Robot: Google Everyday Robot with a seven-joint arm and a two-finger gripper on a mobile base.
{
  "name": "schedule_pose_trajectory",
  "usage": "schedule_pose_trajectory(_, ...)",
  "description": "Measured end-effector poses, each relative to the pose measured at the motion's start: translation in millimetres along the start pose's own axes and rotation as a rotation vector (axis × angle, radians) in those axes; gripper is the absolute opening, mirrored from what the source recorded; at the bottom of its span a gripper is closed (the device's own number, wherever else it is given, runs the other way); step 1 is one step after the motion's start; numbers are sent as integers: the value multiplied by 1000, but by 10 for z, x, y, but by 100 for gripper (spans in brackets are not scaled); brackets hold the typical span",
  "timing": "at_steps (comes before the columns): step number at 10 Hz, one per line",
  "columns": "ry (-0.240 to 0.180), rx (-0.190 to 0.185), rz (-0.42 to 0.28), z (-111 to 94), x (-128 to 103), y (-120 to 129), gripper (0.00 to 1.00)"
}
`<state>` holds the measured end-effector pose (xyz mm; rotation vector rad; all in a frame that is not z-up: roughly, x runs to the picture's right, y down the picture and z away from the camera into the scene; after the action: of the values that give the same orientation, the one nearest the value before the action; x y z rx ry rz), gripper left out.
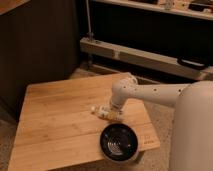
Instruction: Place the bottle in the ceramic bowl
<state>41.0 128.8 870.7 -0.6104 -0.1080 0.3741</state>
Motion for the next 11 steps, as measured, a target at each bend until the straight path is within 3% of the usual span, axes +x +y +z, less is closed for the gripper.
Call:
schedule_pose_trajectory(1,-1,-8,0,19,-3,14,64)
schedule_pose_trajectory(8,52,-85,-14,174,-24,164,1)
schedule_pose_trajectory(10,44,-92,-6,145,-15,161,0)
schedule_pose_trajectory(11,20,-100,1,70,-2,138,0)
